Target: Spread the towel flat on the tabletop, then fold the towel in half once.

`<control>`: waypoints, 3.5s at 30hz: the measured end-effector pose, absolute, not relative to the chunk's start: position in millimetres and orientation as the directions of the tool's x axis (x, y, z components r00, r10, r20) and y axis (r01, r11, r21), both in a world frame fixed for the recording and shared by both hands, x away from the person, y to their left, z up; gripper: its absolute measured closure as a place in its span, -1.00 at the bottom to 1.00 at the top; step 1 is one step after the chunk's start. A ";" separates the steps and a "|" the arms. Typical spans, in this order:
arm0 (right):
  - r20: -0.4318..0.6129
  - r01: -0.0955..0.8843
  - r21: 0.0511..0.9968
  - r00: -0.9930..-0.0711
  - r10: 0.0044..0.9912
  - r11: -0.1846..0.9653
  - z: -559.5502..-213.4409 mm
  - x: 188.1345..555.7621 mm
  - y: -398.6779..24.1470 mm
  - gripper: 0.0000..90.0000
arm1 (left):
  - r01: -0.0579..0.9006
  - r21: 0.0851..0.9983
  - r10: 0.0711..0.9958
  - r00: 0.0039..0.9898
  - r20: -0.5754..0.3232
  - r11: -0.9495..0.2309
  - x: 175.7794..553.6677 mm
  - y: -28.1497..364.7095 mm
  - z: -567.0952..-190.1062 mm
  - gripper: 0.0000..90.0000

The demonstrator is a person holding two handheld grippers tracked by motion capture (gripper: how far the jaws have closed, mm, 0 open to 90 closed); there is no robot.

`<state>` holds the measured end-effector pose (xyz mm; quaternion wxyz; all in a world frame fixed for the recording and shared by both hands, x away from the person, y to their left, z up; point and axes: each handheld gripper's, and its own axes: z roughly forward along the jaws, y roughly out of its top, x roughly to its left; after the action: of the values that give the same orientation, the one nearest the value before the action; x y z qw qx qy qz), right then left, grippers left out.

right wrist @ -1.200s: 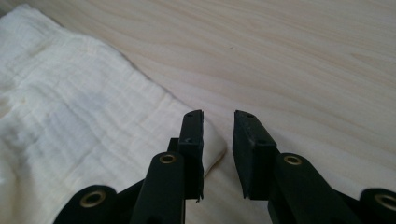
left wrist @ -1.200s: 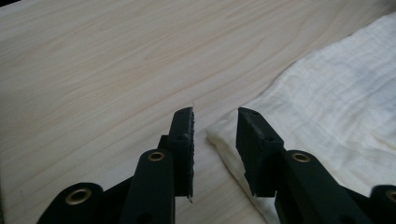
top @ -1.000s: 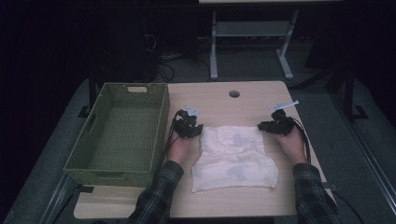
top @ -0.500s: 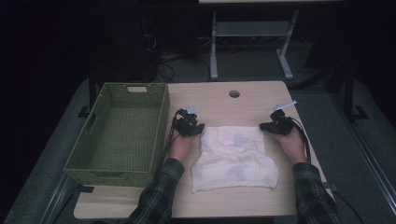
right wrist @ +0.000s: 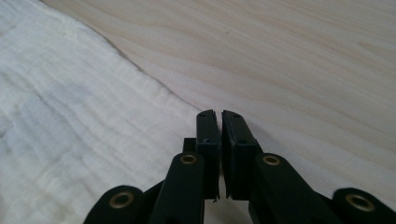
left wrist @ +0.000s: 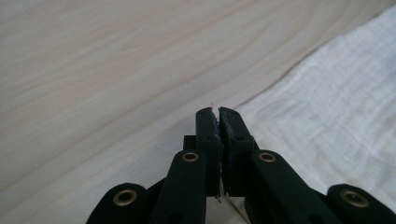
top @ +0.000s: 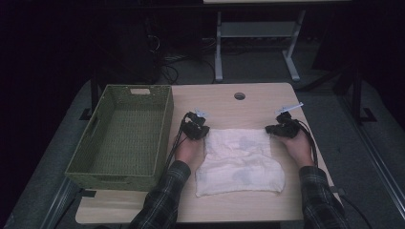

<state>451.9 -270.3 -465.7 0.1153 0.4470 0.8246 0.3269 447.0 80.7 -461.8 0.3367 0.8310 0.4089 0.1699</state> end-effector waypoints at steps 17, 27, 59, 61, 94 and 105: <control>0.082 0.596 0.739 -0.542 0.836 0.314 -429.7 469.9 -274.0 0.91 | 0.535 0.760 0.842 0.538 0.030 -0.369 466.4 82.0 -428.9 0.94; 0.098 0.615 0.729 -0.528 0.844 0.300 -438.9 475.9 -270.1 0.65 | 0.565 0.737 0.845 0.535 0.016 -0.372 469.7 83.4 -438.6 0.62; 0.114 0.657 0.689 -0.515 0.850 0.306 -470.6 490.7 -263.0 0.73 | 0.612 0.695 0.843 0.537 -0.014 -0.378 479.2 83.4 -466.4 0.46; 0.116 0.660 0.686 -0.515 0.849 0.306 -470.6 490.6 -263.2 0.76 | 0.617 0.692 0.842 0.539 -0.026 -0.374 479.4 83.1 -468.5 0.52; 0.103 0.615 0.748 -0.481 0.871 0.251 -420.7 490.1 -278.0 1.00 | 0.528 0.790 0.849 0.529 -0.018 -0.312 478.3 80.8 -416.8 0.93; 0.079 0.583 0.767 -0.501 0.862 0.269 -413.0 471.9 -277.8 1.00 | 0.503 0.798 0.835 0.550 0.000 -0.332 457.0 83.0 -412.7 0.93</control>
<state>471.9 -277.8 -413.0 0.1807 0.4655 0.7759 0.3856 457.0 83.0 -412.7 0.3927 0.7881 0.4244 0.2115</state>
